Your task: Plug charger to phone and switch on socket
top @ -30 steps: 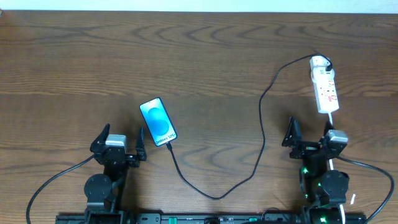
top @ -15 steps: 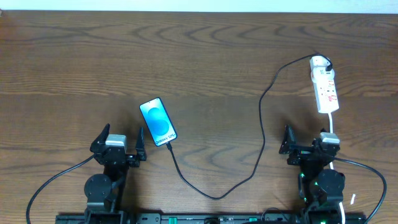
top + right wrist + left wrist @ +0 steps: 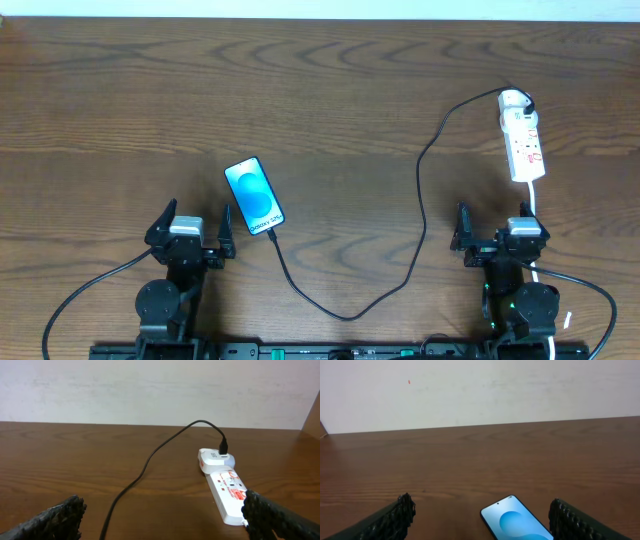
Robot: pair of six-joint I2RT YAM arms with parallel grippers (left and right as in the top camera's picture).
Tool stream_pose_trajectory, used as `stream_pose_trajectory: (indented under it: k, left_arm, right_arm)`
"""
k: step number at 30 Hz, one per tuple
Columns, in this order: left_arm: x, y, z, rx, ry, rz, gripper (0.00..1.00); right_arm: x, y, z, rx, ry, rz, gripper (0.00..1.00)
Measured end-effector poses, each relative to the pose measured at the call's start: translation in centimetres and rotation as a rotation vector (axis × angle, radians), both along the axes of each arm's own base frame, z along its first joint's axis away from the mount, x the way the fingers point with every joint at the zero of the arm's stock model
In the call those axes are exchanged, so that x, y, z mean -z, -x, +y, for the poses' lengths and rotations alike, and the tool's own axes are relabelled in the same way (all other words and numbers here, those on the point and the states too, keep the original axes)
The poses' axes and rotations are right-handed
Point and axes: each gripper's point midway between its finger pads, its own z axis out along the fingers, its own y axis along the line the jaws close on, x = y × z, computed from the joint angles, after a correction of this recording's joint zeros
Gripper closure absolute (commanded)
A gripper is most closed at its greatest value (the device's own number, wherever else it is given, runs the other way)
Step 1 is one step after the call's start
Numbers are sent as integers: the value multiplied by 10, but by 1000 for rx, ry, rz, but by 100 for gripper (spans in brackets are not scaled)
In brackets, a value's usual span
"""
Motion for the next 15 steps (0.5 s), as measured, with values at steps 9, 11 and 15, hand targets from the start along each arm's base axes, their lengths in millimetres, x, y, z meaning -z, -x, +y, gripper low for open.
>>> stream_pose_trajectory:
  k: [9, 11, 15]
  left_arm:
    - [0, 0, 0, 0, 0, 0, 12]
    - [0, 0, 0, 0, 0, 0, 12]
    - [0, 0, 0, 0, 0, 0, 12]
  right_arm:
    - [0, 0, -4, 15, 8, 0, 1]
    - [0, 0, -6, 22, 8, 0, 1]
    - [0, 0, -6, 22, 7, 0, 1]
